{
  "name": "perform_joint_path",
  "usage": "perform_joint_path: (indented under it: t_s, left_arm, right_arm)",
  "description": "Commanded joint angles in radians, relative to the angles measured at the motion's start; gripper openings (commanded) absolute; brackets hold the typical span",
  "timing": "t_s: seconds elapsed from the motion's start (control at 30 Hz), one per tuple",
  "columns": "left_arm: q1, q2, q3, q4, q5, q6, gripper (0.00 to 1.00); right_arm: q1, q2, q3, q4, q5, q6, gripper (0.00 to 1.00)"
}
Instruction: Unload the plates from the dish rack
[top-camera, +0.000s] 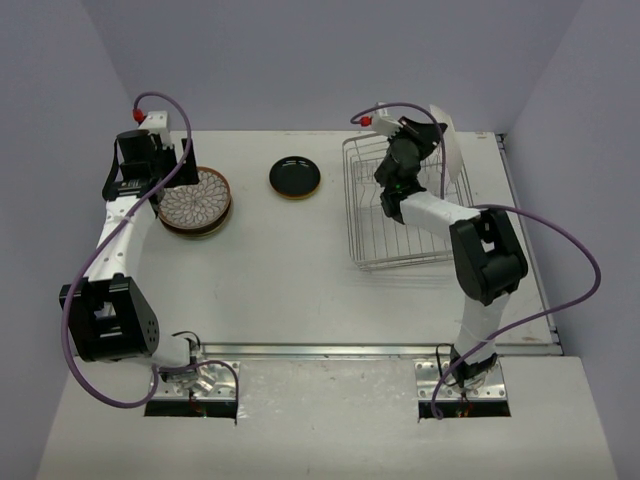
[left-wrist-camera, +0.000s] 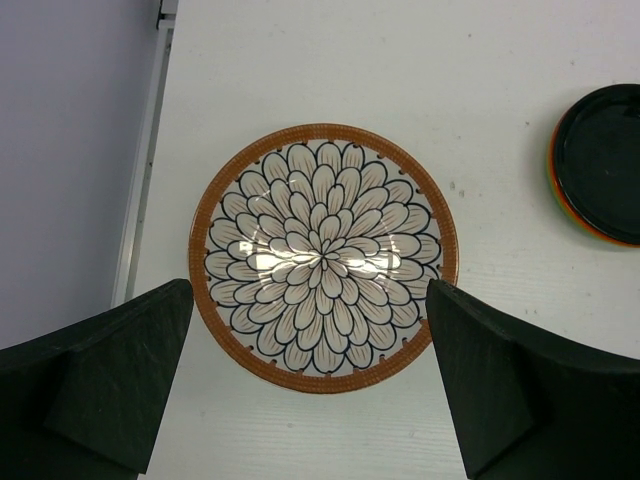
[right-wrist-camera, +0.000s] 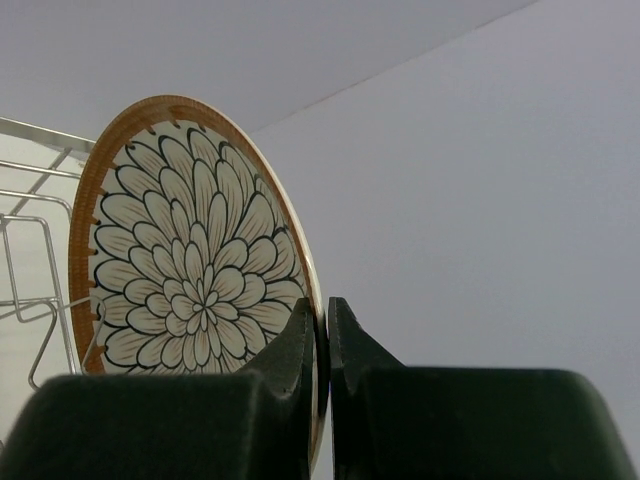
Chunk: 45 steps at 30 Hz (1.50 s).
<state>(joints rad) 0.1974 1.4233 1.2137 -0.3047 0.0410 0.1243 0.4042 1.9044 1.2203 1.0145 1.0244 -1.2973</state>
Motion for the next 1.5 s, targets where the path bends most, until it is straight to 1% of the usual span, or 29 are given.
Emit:
perform_joint_path:
  t_s: [0.0,0.2,0.53,0.77,0.9,1.07,1.2,1.33,1.37,1.4,1.43,1.47]
  left_arm:
    - [-0.007,-0.044,0.038,0.010,0.045,-0.025,1.00]
    - [-0.007,-0.044,0.043,0.009,0.040,-0.021,1.00]
    - [-0.007,-0.044,0.033,0.010,0.031,-0.015,1.00]
    - [-0.006,-0.044,0.033,0.013,0.026,-0.014,1.00]
    - [-0.006,-0.047,0.037,0.010,0.028,-0.012,1.00]
    - [-0.006,-0.056,0.045,0.011,0.066,-0.016,1.00]
    - [-0.007,-0.056,0.059,0.012,0.089,-0.030,1.00]
    - [-0.007,-0.057,0.079,0.001,0.109,-0.037,1.00]
    - [-0.007,-0.059,0.085,-0.004,0.121,-0.038,1.00]
    - [-0.007,-0.062,0.093,-0.010,0.136,-0.040,1.00]
    - [-0.007,-0.065,0.094,-0.011,0.157,-0.042,1.00]
    - [-0.007,-0.070,0.099,-0.014,0.197,-0.045,1.00]
  right_arm:
    - [0.048,-0.050,0.088,0.501,-0.099,-0.186,0.00]
    - [0.048,-0.037,0.085,0.505,-0.115,-0.213,0.00]
    - [0.028,0.053,-0.022,0.627,-0.186,-0.284,0.00]
    - [0.017,0.094,-0.085,0.648,-0.240,-0.277,0.00]
    - [0.019,0.086,-0.054,0.648,-0.233,-0.285,0.00]
    - [0.033,0.030,-0.002,0.638,-0.240,-0.313,0.00]
    - [0.044,-0.016,0.063,0.589,-0.241,-0.316,0.00]
    - [0.048,-0.076,0.128,0.495,-0.202,-0.264,0.00]
    - [0.048,-0.103,0.139,0.416,-0.169,-0.197,0.00]
    - [0.048,-0.140,0.154,0.289,-0.126,-0.107,0.00]
    - [0.048,-0.153,0.154,0.158,-0.120,-0.050,0.00]
    - [0.048,-0.205,0.154,-0.067,-0.095,0.191,0.00]
